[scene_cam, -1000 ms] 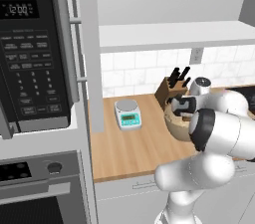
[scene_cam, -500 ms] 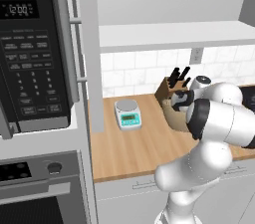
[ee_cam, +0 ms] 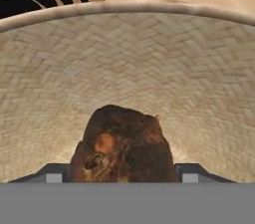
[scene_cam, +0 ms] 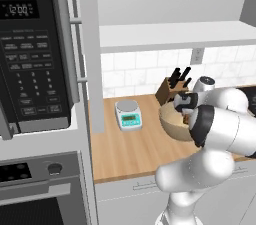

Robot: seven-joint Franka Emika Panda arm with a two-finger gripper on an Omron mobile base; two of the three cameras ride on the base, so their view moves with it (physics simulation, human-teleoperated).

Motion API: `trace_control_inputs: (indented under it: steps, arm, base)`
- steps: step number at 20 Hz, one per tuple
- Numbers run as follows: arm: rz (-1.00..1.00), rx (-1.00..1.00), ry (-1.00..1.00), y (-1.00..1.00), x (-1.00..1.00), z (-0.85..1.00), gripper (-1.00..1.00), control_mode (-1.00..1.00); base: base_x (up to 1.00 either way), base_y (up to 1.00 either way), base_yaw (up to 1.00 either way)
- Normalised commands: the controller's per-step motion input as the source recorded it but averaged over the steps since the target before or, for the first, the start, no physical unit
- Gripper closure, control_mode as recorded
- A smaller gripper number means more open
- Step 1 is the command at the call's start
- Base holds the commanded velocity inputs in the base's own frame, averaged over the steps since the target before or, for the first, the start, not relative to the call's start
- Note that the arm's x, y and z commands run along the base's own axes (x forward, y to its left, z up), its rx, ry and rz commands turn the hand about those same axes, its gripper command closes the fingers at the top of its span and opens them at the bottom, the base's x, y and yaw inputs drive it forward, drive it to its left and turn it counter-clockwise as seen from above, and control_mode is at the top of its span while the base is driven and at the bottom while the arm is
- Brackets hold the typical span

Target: Open the cabinet, pick up the bread from the cabinet and place it in the basket. Then move the basket to the dining counter.

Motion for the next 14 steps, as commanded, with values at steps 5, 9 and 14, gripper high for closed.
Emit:
trace_control_inputs:
  steps: [5,9,14]
  arm:
    - [0.00,0.00,0.00,0.00,-0.15,0.11,-1.00,-1.00]
    - [0.00,0.00,0.00,0.08,-0.09,0.13,-1.00,-1.00]
    - [0.00,0.00,0.00,0.03,-0.44,0.17,-1.00,-1.00]
  base:
    - [0.00,0.00,0.00]
    - [0.00,0.00,0.00]
    - [0.00,0.00,0.00]
